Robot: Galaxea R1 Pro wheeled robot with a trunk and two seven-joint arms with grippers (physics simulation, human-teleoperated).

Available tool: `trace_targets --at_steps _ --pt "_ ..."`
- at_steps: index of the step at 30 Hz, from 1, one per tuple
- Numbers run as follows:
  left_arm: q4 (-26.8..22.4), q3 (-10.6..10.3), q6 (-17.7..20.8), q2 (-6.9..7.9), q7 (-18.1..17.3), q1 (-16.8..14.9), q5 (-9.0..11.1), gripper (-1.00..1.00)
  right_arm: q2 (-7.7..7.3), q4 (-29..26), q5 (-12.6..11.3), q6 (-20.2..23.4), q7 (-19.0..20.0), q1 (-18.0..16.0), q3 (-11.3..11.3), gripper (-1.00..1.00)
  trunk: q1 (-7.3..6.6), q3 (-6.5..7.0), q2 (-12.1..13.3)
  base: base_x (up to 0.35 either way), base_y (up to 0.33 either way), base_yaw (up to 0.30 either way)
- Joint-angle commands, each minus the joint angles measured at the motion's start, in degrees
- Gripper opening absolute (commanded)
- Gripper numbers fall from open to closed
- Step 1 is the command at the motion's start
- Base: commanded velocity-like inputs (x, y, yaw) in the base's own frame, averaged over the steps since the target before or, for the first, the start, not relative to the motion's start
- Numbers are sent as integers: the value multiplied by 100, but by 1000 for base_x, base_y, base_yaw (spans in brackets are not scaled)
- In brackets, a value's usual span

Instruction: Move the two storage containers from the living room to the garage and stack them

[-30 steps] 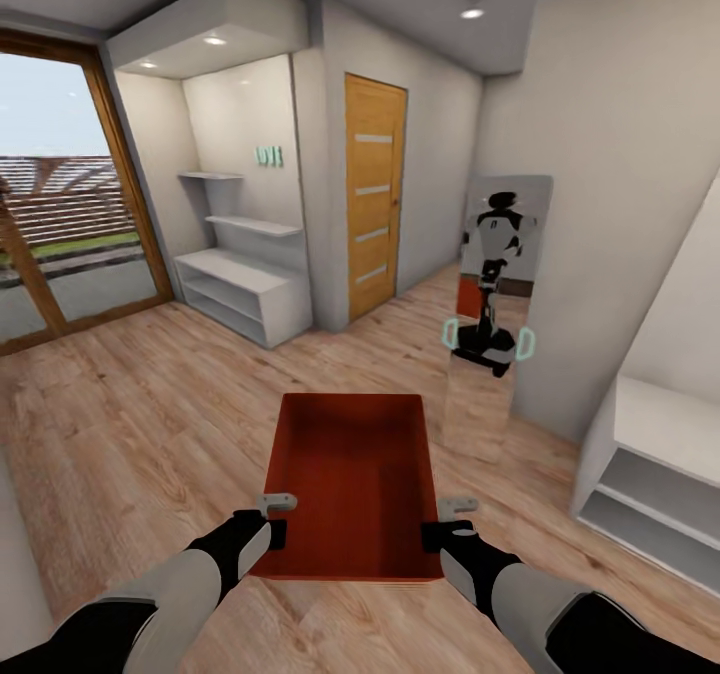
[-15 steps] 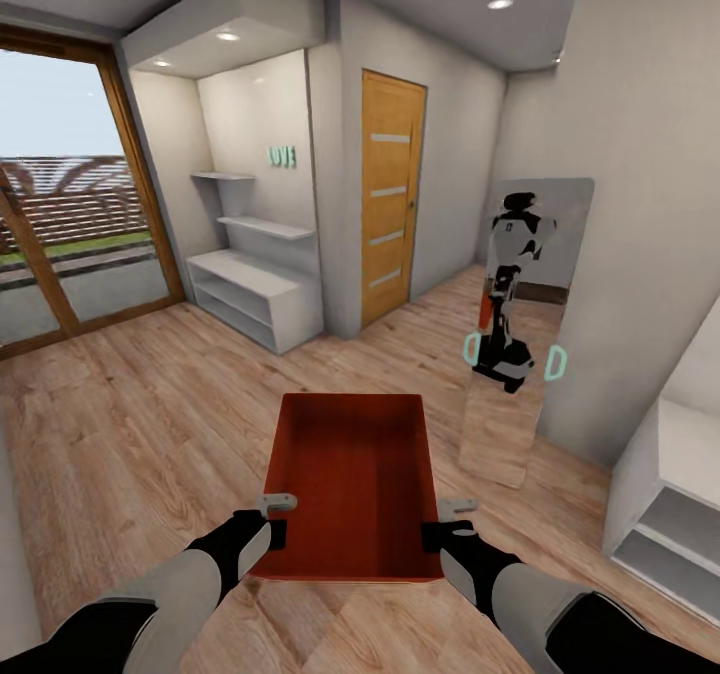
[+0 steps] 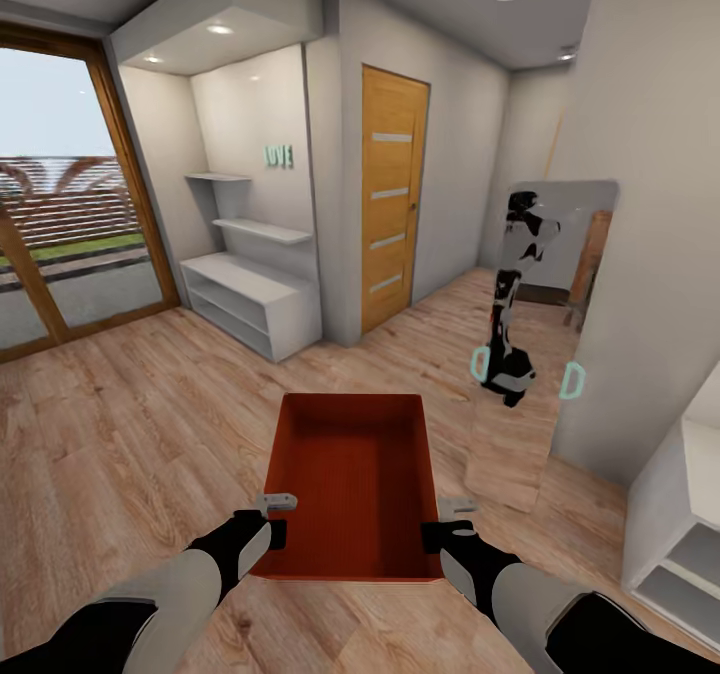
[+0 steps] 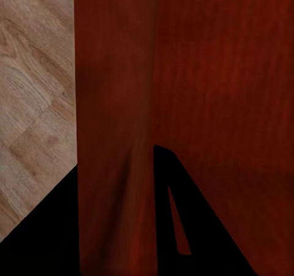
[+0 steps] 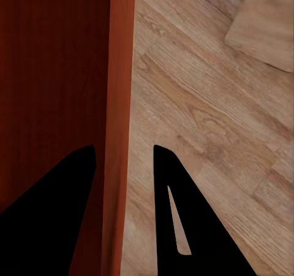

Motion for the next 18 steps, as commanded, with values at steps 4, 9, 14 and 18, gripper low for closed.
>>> trace_targets --at_steps 4,9,14,18 --pt "-36 23 43 79 48 -7 -130 -100 -1 33 -93 16 -35 -2 65 -100 7 -12 -13 322 0 0" --pt "-36 25 43 79 48 -6 -130 -100 -1 33 -93 16 -35 -2 65 -100 7 -12 -13 322 0 0" --pt "-36 30 43 79 48 -7 -130 -100 -1 33 -93 16 -35 -2 65 -100 7 -12 -13 322 0 0" --pt "-36 31 43 79 48 -8 -130 -100 -1 33 -93 16 -36 -2 65 -100 7 -12 -13 322 0 0"
